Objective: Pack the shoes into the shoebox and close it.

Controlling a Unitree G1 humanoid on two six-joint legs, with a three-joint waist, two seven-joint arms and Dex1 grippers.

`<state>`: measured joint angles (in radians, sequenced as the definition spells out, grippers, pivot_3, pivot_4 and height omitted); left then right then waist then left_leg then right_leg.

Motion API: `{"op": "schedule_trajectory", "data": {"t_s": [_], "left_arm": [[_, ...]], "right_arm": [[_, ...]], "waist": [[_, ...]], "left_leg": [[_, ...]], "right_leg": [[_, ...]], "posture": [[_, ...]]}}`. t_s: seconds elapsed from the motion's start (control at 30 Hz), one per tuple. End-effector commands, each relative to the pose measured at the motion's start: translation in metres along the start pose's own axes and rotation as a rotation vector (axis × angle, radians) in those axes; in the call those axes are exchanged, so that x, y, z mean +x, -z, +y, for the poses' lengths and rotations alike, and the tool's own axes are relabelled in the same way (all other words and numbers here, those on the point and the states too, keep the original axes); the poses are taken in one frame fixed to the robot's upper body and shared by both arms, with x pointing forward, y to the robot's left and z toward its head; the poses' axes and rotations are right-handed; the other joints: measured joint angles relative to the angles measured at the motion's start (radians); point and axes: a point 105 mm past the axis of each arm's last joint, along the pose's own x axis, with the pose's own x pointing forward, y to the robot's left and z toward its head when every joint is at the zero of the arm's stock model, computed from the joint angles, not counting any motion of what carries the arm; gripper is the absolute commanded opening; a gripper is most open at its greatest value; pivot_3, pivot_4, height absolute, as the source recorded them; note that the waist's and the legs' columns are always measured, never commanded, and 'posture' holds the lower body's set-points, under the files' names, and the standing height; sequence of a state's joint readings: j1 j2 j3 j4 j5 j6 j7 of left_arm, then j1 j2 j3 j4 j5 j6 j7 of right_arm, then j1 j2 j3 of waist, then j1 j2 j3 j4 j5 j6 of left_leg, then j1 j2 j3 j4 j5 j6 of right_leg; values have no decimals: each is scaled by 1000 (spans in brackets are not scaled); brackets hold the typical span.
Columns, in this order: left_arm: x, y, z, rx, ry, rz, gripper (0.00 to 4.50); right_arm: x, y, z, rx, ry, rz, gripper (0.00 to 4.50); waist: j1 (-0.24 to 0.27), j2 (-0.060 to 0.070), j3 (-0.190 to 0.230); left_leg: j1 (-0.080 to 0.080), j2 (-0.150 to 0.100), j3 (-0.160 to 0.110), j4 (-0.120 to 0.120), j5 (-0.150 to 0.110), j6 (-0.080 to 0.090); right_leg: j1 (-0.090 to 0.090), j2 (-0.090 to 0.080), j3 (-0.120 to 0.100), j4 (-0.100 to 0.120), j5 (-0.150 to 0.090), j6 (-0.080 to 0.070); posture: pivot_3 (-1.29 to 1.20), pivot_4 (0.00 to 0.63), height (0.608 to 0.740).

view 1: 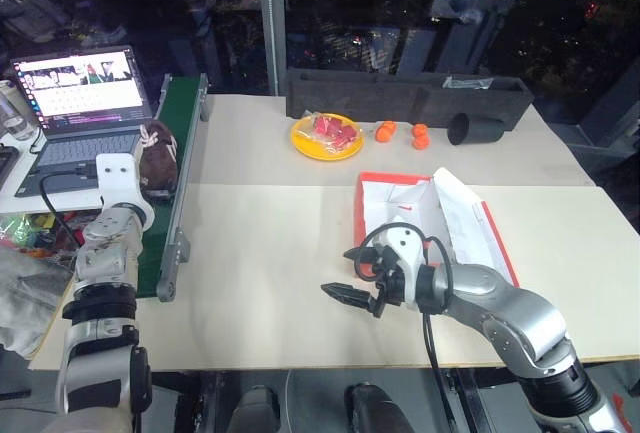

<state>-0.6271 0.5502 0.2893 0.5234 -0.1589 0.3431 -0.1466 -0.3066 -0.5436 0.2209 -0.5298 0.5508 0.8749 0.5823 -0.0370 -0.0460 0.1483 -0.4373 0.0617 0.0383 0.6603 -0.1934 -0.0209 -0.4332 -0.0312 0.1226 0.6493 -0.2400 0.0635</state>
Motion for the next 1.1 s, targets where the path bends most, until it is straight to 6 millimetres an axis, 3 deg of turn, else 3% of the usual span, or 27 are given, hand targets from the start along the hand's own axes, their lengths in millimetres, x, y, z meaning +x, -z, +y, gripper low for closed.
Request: {"op": "schedule_trajectory", "data": {"t_s": [0.03,0.23,0.33,0.6,0.83,0.9,1.03,1.1], "left_arm": [[0,-19,-2,14,-1,-68,4500],[1,-2,-9,-9,26,18,4500],[0,-1,-13,-3,49,14,3767],[2,-3,-14,-14,52,17,1080],[3,-5,-12,-26,40,7,1080],[2,-7,-13,-26,50,-11,619],[1,-12,-14,-43,48,-46,115],[-2,-33,-17,-106,43,-167,108]], "right_arm": [[-2,-8,1,-25,12,-29,4491],[-2,-8,1,-23,19,-32,4491],[-2,-8,0,-23,23,-32,4500],[-2,-9,-3,-23,38,-37,4500],[-2,-9,-5,-26,53,-37,4500],[-2,-9,-6,-25,58,-39,4500],[-2,-10,-9,-26,72,-45,4500],[-2,-12,-13,-15,91,-55,4500]], "waist": [[0,0,0],[1,0,0],[2,0,0],[11,0,0],[17,0,0],[17,0,0],[20,0,0],[23,0,0]], "left_leg": [[0,0,0,0,0,0],[0,0,0,0,0,0],[0,0,0,0,0,0],[4,-1,-1,1,1,-1],[11,-1,-1,1,1,-1],[11,0,-1,1,1,-1],[11,0,-1,1,1,-1],[11,0,-1,1,1,-1]], "right_leg": [[0,0,0,0,0,0],[0,0,0,0,0,0],[0,0,0,1,0,0],[2,0,0,6,0,0],[8,0,0,6,-1,-1],[8,0,0,7,-1,-2],[8,0,0,6,-2,-2],[8,0,0,6,-2,-2]], "posture": [[0,150,710],[0,150,710],[0,150,710],[0,150,710],[0,150,710],[0,150,710],[0,150,710],[0,150,710]]}}
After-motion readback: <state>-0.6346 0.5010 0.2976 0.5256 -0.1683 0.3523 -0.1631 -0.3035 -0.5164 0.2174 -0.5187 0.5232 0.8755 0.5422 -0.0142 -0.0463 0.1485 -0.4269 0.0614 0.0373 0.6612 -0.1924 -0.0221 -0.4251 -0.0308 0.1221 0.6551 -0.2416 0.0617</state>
